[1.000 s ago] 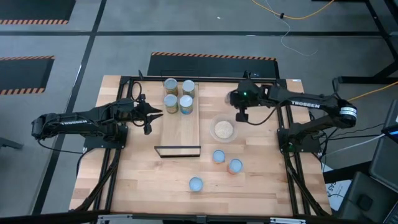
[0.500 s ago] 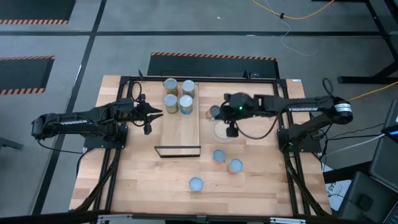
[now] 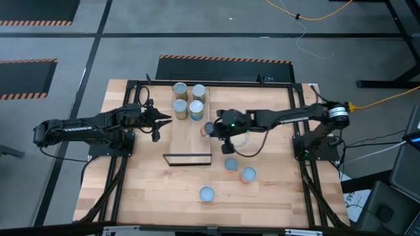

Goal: Pick and place cans onto a shelf
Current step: Put the small canned oranges on the shelf

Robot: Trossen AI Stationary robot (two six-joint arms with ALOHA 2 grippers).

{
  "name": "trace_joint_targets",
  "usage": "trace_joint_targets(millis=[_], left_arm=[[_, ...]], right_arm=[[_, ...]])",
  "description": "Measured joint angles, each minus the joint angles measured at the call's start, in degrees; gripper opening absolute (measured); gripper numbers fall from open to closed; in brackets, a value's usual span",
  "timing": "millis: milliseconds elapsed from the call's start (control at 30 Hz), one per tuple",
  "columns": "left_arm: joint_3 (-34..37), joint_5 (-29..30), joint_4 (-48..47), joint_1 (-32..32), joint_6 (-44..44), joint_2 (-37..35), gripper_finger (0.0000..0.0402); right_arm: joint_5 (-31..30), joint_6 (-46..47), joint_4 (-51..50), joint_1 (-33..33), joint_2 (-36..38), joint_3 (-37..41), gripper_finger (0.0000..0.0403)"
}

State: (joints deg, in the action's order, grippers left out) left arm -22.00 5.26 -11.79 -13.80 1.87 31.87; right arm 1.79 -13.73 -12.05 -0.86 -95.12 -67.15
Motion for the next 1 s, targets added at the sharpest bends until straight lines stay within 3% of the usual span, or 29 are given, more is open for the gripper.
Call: trace_joint_targets(millis=[433, 1000], left_arm=[[0.0, 0.0, -0.06, 0.0, 0.0, -0.01, 0.0071], [0.0, 0.0, -0.08, 0.01, 0.02, 0.01, 0.0071]], right_arm=[[1.24, -1.82, -0.07, -0.34, -13.15, -9.34, 0.0011], [0.71, -1.76, -0.42, -1.64, -14.2, -9.93, 0.0024]])
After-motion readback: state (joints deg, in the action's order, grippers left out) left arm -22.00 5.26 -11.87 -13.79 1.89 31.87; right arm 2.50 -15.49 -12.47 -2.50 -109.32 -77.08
